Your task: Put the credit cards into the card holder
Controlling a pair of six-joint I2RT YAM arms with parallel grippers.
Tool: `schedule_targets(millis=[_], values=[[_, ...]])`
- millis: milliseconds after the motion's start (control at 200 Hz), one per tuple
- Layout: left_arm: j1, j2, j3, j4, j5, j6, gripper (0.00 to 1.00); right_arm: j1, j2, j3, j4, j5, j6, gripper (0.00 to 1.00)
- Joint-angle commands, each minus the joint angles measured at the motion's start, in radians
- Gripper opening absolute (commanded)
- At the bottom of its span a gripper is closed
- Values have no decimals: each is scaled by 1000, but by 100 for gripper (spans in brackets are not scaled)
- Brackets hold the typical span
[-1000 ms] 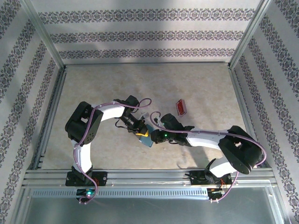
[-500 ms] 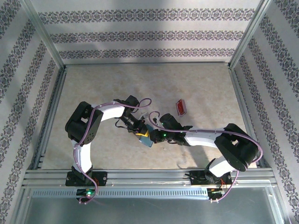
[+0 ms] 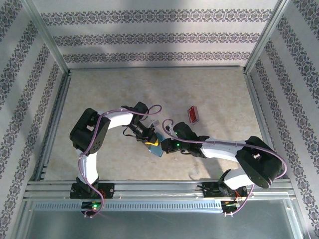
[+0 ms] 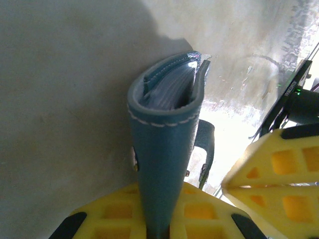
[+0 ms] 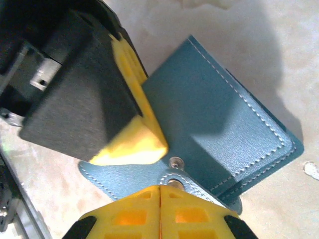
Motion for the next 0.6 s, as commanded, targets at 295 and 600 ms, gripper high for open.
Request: schedule_targets(millis=[295,600], values=[[-32,67,-22,-4,-190,8,0,-6,78,-7,67,-8,26,8],[-36,65,-25,-4,-188,11,0,-16,102,-10,153,-19,46,8]])
